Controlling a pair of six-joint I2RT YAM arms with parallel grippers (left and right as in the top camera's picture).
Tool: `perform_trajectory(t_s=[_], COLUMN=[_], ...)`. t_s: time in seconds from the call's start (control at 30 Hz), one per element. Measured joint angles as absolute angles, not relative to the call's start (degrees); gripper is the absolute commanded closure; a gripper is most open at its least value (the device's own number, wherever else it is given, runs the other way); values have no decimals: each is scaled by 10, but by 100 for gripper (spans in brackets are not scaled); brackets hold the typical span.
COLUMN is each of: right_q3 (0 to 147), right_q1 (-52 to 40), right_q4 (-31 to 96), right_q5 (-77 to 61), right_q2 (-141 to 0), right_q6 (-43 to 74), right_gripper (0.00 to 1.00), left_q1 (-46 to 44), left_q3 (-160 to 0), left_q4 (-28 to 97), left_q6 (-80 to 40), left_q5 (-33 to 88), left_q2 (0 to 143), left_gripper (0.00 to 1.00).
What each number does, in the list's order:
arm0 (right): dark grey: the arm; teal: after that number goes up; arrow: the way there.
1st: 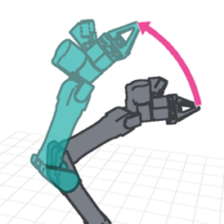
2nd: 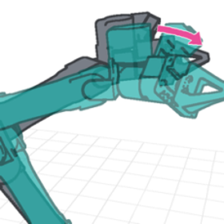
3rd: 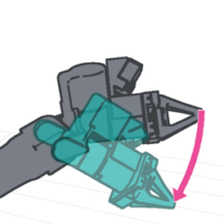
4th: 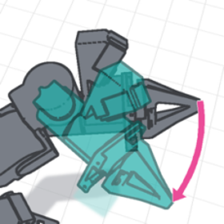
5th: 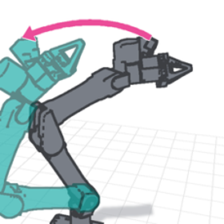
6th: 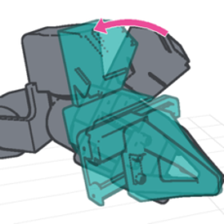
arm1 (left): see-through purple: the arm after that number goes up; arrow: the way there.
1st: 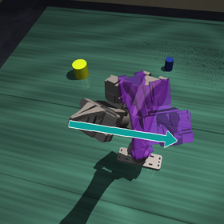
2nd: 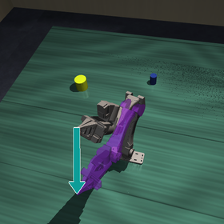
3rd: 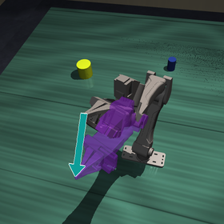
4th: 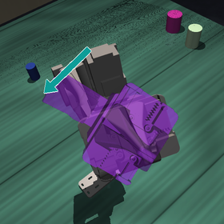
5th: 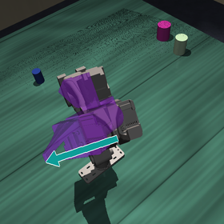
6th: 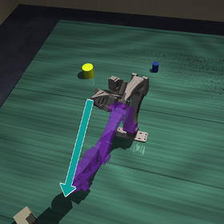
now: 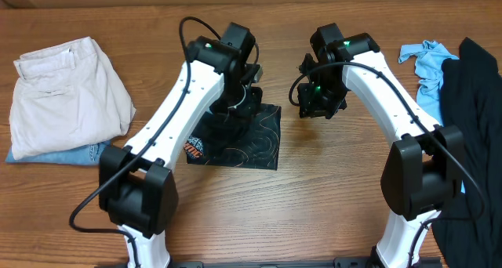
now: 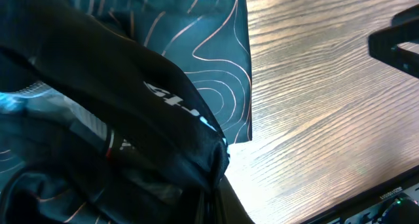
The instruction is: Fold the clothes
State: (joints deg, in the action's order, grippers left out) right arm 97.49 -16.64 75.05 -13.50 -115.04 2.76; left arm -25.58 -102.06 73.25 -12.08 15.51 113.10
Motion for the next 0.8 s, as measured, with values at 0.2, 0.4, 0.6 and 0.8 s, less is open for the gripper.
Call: perform_trajectory(t_s=[0.2, 0.4, 0.6, 0.8], right_q3=[975, 975, 975, 975], right_q1=[-166, -167, -172, -174], right_q4=[752, 755, 755, 755], right_q5=[-135, -135, -135, -135], right_q2=[-1150, -1150, -1150, -1150], right_q6=[28, 28, 28, 28], right_gripper=[72, 72, 72, 72], left_q1=[-276, -289, -297, -306], left_q3=[-1021, -1021, -1021, -1021], left_q4=[722, 712, 700, 693], left_q6=[-132, -139, -153, -162], left_q5=[153, 151, 151, 151], left_q2=[1152, 1158, 1158, 1158], left_gripper=[96, 94, 92, 91])
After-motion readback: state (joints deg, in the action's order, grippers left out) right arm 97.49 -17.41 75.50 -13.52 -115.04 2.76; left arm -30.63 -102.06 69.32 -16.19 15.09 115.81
